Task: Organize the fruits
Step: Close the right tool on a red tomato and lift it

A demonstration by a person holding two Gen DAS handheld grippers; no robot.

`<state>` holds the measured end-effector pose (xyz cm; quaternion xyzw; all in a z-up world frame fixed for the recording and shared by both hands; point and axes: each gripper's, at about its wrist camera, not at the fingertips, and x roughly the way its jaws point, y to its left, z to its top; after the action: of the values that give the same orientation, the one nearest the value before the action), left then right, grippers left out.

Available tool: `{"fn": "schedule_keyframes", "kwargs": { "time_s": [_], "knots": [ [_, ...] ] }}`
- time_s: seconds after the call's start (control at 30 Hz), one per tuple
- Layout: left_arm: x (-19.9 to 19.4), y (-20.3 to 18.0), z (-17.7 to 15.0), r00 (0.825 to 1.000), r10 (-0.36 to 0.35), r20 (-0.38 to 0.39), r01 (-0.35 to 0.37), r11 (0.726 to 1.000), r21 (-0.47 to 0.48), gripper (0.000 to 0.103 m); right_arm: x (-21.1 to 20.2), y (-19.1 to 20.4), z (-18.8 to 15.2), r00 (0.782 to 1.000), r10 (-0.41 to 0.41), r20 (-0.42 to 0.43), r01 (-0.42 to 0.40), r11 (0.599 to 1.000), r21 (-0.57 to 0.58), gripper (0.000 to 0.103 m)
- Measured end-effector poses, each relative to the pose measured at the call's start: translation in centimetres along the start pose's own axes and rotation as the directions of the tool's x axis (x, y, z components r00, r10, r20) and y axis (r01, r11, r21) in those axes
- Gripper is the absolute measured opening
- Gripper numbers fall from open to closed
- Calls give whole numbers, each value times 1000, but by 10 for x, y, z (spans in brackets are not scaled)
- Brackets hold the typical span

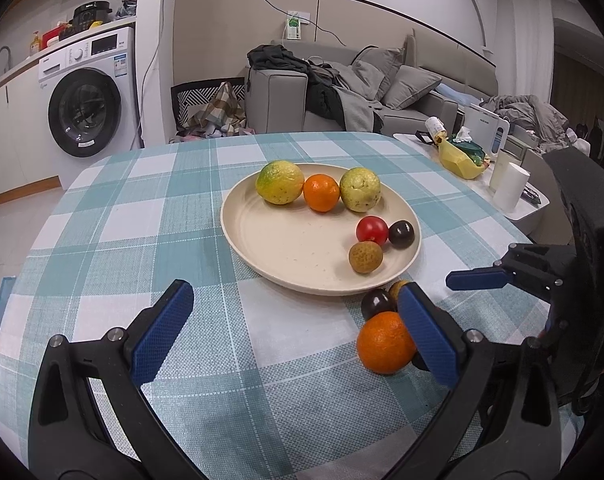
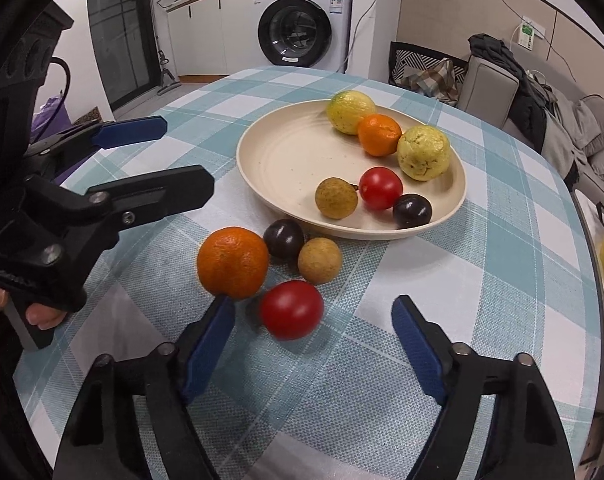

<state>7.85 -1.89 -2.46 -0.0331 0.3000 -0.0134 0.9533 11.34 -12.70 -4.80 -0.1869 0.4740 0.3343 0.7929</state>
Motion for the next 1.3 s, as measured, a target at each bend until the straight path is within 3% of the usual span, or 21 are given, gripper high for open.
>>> {"fn": "schedule_keyframes", "kwargs": {
  "time_s": [0.1, 0.27, 0.4, 0.6, 0.87, 1.3],
  "knots": [
    [0, 2, -2, 1000, 0, -3, 0, 1000, -15, 102, -1, 0, 0, 1000, 16, 8, -16, 1000, -6, 69],
    [0, 1, -4, 1000, -1, -6, 1, 1000, -16, 101, -3, 3, -1, 999, 30, 10, -30, 999, -13, 42],
    [1, 2, -4, 1000, -3, -9, 3, 1000, -13, 102, -2, 4, -2, 999, 41, 5, -41, 999, -20, 34],
    [1, 2, -3, 1000, -4, -8, 4, 1000, -15, 101, -5, 5, -3, 999, 50, 15, -50, 998, -27, 33],
    [3, -2, -2, 997, -64, -37, 64, 998, -9, 101, -26, 0, -1, 997, 43, 65, -42, 999, -25, 33],
    [17, -27, -11, 970, -177, -167, 188, 980, 58, 101, -47, -30, 5, 982, 32, 184, -50, 994, 95, 33]
  ]
}}
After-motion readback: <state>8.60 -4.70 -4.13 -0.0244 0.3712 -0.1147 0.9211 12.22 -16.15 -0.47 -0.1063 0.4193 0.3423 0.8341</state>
